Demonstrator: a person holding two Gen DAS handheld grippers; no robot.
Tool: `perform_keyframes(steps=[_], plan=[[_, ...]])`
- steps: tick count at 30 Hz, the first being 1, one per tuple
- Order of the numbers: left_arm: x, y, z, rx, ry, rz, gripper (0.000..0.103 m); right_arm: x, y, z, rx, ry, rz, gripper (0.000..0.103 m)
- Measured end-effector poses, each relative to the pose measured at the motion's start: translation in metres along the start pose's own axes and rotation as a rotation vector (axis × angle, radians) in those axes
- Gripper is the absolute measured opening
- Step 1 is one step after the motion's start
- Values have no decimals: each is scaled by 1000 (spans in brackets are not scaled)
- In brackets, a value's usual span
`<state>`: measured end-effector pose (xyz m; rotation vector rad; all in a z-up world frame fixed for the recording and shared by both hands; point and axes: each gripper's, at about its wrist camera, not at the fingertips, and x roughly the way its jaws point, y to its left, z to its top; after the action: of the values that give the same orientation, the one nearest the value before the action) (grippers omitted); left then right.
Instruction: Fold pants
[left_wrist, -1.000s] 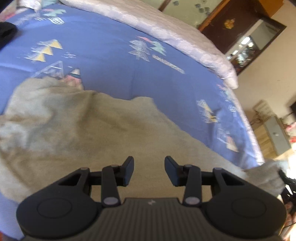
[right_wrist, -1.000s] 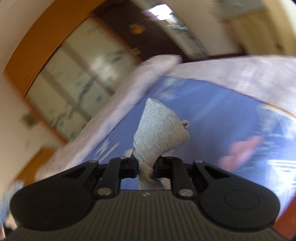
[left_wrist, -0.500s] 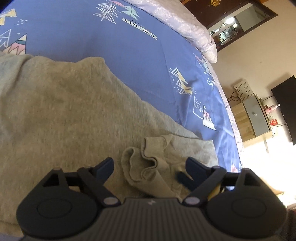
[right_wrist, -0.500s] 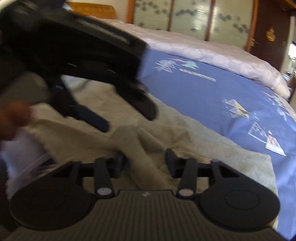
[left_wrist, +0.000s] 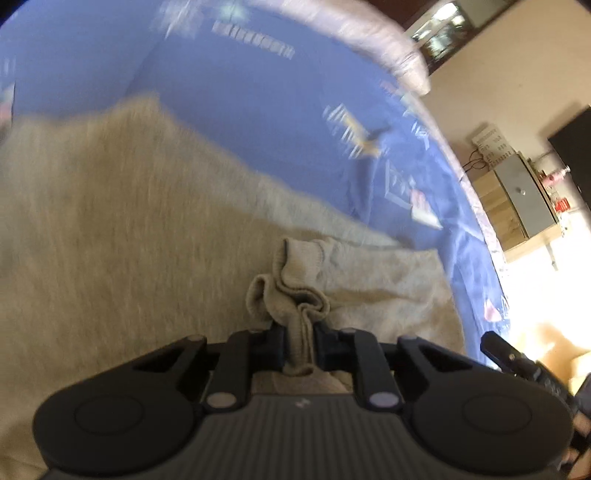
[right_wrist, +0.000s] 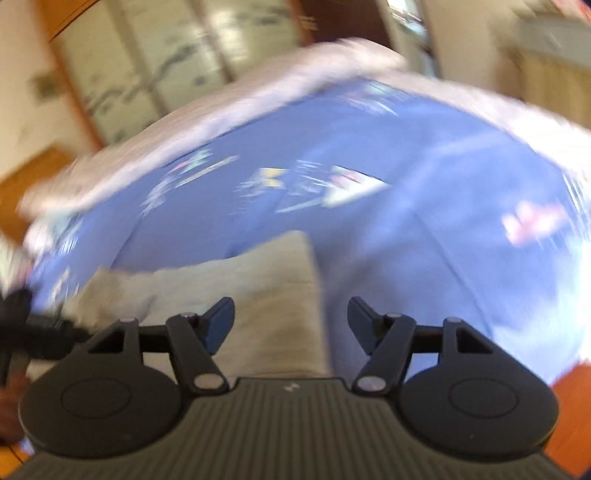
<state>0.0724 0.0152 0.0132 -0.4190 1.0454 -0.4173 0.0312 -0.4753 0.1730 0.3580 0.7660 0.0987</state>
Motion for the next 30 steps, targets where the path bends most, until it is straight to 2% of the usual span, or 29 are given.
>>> perform_keyframes(steps=[3, 6, 8, 10, 13, 16, 19, 20, 21, 25, 28, 30], plan=[[-30, 3, 10, 6, -74, 7, 13, -2, -8, -2, 77, -3, -10, 69], [-64, 18, 13, 17, -147, 74, 13, -11, -6, -3, 75, -10, 9, 69], [-74, 33, 13, -1, -169, 134, 13, 0, 1, 2, 51, -7, 23, 69], [-69, 47, 12, -26, -140, 185, 16, 7, 3, 1, 35, 11, 45, 69], [-34, 59, 3, -23, -18, 252, 23, 27, 14, 2, 18, 58, 78, 69], [-34, 58, -3, 10, -51, 254, 29, 41, 32, -1, -24, 94, 111, 69], [-39, 58, 0, -13, -52, 253, 43, 52, 39, -5, -34, 136, 99, 69], [-44, 58, 0, -12, -64, 273, 50, 53, 38, -6, -30, 148, 105, 69], [-53, 60, -1, -6, -90, 292, 53, 54, 38, -6, -28, 155, 108, 69], [-86, 74, -4, -38, -177, 320, 53, 48, 33, -9, -22, 164, 110, 69], [-118, 94, -4, -95, -257, 405, 53, 43, 29, -9, -3, 146, 83, 69], [-148, 115, -8, -166, -319, 450, 53, 36, 34, -7, -18, 90, 58, 69]])
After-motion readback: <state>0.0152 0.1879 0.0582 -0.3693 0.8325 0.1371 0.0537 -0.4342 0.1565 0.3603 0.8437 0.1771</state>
